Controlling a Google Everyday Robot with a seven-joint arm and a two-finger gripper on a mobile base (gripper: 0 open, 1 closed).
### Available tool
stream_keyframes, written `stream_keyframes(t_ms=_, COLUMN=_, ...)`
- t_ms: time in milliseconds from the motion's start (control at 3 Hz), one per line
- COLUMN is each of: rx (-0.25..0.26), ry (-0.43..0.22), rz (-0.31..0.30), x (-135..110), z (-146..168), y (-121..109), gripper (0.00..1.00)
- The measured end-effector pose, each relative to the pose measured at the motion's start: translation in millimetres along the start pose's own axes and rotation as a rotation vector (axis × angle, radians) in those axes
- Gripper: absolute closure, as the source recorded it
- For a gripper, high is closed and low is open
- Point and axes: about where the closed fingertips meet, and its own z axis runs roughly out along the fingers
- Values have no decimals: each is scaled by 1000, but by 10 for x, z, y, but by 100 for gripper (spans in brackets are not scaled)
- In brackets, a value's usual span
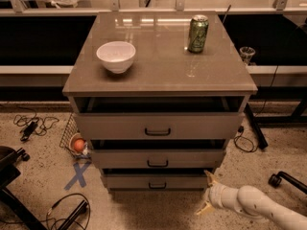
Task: Open bottom drawer
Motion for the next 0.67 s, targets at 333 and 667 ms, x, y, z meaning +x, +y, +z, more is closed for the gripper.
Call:
stream_keyframes(t_ms=333, rx=-36, ry=-30, rz=27, x=57, z=322, y=63, gripper=0)
stream_keyframes(t_ms=667, rx=-71, ry=-27, rz=32, x=114, z=626, y=19, gripper=0)
